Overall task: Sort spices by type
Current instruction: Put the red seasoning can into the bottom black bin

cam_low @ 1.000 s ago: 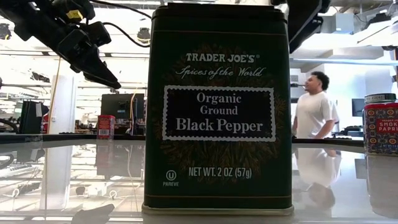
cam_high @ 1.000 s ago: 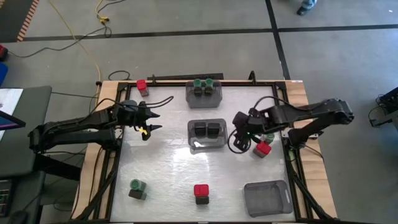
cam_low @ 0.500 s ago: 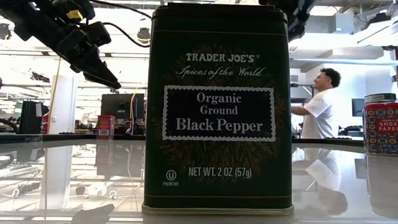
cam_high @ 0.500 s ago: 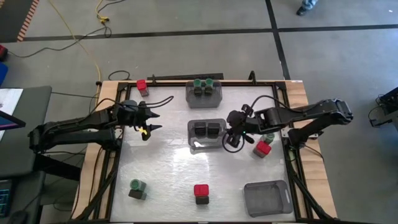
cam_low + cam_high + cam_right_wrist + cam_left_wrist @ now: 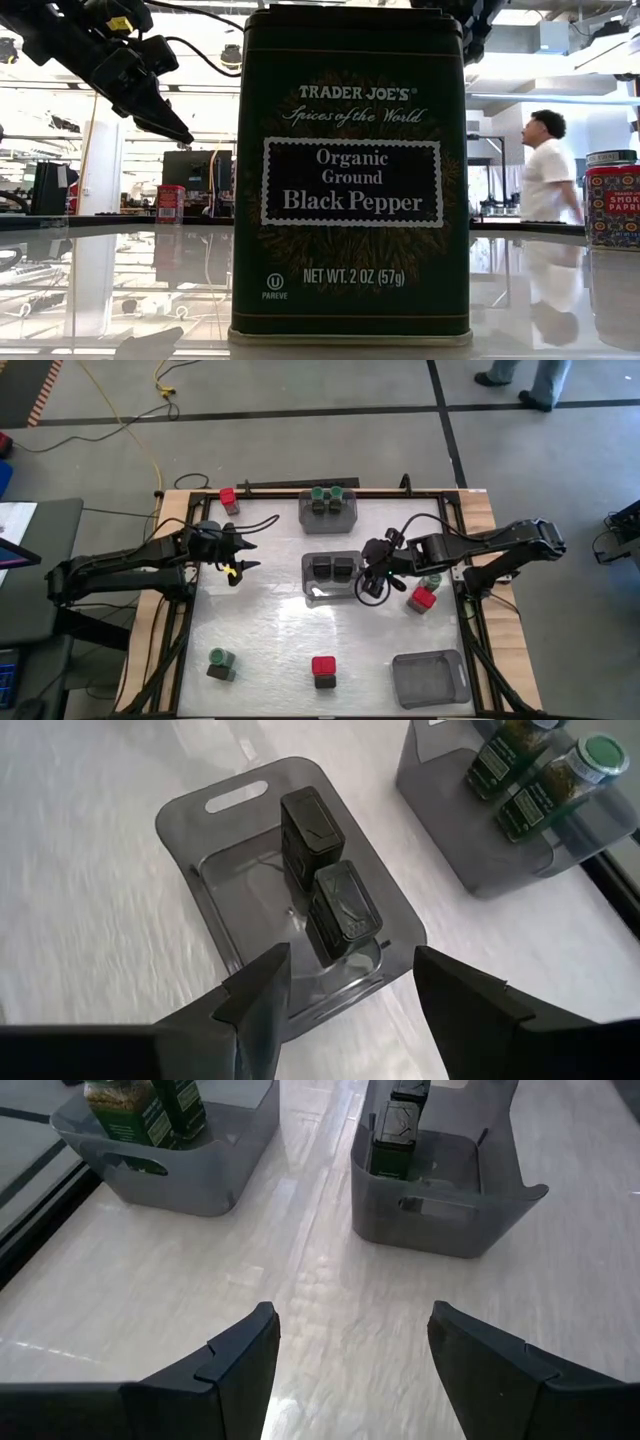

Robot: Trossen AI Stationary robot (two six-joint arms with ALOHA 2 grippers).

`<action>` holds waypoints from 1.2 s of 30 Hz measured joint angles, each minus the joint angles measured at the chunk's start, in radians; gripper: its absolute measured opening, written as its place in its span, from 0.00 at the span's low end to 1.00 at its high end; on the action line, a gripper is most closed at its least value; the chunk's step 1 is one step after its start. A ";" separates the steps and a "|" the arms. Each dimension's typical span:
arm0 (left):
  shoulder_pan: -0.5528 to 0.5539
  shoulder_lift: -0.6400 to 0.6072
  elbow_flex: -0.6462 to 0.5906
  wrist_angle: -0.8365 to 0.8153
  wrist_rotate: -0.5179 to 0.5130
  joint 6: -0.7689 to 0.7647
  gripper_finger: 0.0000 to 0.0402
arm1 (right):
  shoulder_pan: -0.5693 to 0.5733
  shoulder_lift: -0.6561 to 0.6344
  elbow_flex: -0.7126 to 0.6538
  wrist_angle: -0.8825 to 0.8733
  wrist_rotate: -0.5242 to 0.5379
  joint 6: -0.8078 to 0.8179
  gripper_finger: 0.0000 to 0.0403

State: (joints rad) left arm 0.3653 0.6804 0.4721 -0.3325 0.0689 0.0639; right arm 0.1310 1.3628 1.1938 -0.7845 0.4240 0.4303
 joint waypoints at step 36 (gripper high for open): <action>0.000 0.042 0.027 0.339 -0.185 -0.073 0.61 | -0.090 0.000 0.000 0.259 -0.002 -0.036 0.60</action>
State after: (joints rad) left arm 0.3653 0.7228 0.4990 0.0063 -0.1161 -0.0095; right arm 0.0412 1.3628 1.1942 -0.5259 0.4221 0.3946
